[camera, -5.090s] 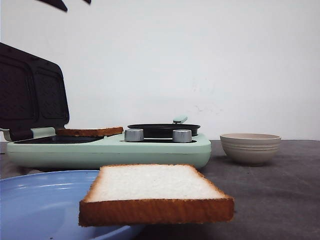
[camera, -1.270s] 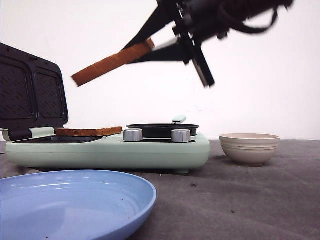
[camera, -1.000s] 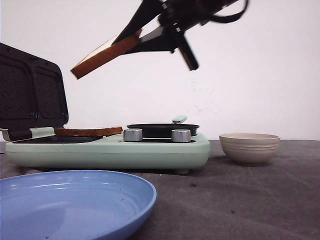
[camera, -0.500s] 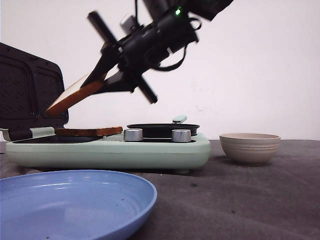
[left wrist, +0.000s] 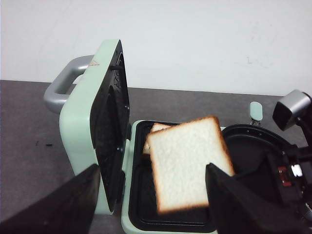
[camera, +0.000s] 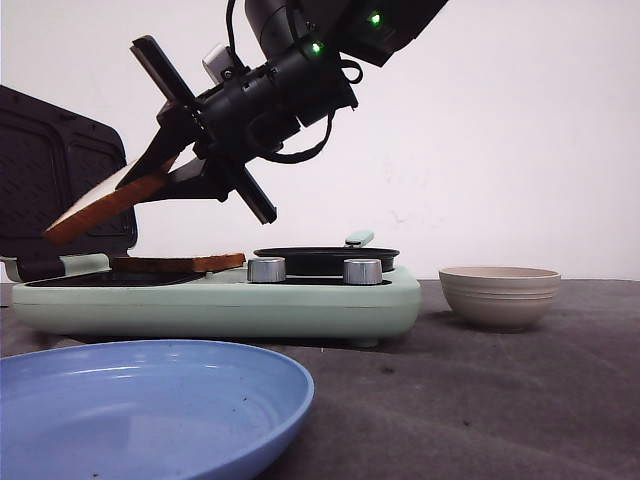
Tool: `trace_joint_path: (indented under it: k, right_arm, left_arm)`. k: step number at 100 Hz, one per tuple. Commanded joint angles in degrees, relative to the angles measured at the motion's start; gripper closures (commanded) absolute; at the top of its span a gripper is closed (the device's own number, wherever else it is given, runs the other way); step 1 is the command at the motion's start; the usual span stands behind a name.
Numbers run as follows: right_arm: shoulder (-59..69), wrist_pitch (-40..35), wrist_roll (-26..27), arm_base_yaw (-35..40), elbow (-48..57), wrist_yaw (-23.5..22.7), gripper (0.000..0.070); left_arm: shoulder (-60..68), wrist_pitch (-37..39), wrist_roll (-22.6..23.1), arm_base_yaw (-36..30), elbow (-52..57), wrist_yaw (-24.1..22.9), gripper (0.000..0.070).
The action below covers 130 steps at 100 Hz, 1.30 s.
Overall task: Make breakfast with bread and shrimp
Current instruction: 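Carry the bread with the right gripper over the sandwich press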
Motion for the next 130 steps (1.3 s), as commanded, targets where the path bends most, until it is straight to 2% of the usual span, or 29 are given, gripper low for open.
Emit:
trace_joint_path:
  k: [1, 21, 82, 130]
  right_arm:
    - [1.33, 1.18, 1.03, 0.55, 1.73, 0.66, 0.07]
    - [1.57, 1.6, 1.29, 0.55, 1.75, 0.98, 0.07]
    - [5.75, 7.54, 9.55, 1.31, 2.05, 1.64, 0.07]
    - [8.0, 8.09, 10.21, 2.78, 2.29, 4.81, 0.07]
  left_arm:
    - [0.2, 0.61, 0.63, -0.11, 0.46, -0.28, 0.0345]
    - [0.2, 0.61, 0.02, -0.11, 0.46, -0.26, 0.0345]
    - [0.24, -0.61, -0.39, -0.11, 0.46, -0.02, 0.0345]
    - [0.24, -0.66, -0.39, -0.11, 0.46, 0.61, 0.0345]
